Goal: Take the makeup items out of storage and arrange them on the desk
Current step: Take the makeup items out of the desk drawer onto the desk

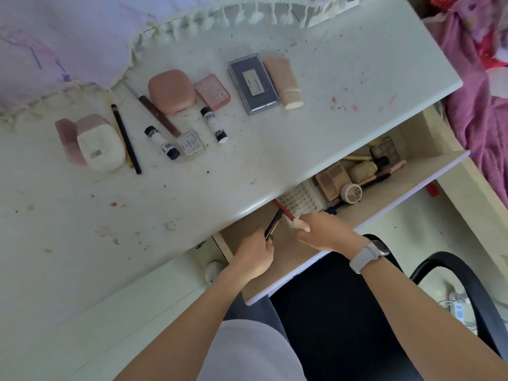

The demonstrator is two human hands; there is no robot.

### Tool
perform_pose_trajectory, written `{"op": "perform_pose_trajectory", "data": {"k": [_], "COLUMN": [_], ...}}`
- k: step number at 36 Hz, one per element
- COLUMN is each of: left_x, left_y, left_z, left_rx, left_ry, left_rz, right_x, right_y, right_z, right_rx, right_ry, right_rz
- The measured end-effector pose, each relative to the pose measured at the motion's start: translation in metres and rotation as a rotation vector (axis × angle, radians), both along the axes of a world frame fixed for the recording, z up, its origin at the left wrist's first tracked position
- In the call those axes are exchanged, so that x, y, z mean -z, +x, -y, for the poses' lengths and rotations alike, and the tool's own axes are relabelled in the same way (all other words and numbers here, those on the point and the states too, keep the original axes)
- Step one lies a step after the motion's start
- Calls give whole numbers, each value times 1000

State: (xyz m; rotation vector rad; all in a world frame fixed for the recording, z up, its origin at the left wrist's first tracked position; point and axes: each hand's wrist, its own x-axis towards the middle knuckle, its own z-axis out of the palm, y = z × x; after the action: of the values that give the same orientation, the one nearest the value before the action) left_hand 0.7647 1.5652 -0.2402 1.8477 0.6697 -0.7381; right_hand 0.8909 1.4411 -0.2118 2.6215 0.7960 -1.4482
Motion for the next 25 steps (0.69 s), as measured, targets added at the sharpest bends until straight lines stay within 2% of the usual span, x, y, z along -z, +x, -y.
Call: {"op": "perform_pose_trajectory", "data": {"k": [6,9,12,18,20,23,25], "left_x": [-36,-53,-68,-70,-67,-61,-60], "left_y": [-25,-39,-52,-70,-74,-77,-77], "left_z": [-35,-56,-78,-131,-149,-168,-175], "left_rx": [-58,-164,-354,-944,-988,-942,-928], "left_ry": [-195,-287,-281,-20,94,280,313], "left_rz": [72,100,175,241,240,232,219], "right_x": [-40,-55,-65,-61,-56,-49,-43], "right_y": [-4,-12,-21,-38,-48,-64,-73], "right_z": [-2,-9,-28,-97,-124,-164,-187], "right_rx": [180,287,259,141,115,122,124], "right_ry": [113,233,284,459,503,557,553], "right_rz": [-163,-259,-196,88,123,159,195]}}
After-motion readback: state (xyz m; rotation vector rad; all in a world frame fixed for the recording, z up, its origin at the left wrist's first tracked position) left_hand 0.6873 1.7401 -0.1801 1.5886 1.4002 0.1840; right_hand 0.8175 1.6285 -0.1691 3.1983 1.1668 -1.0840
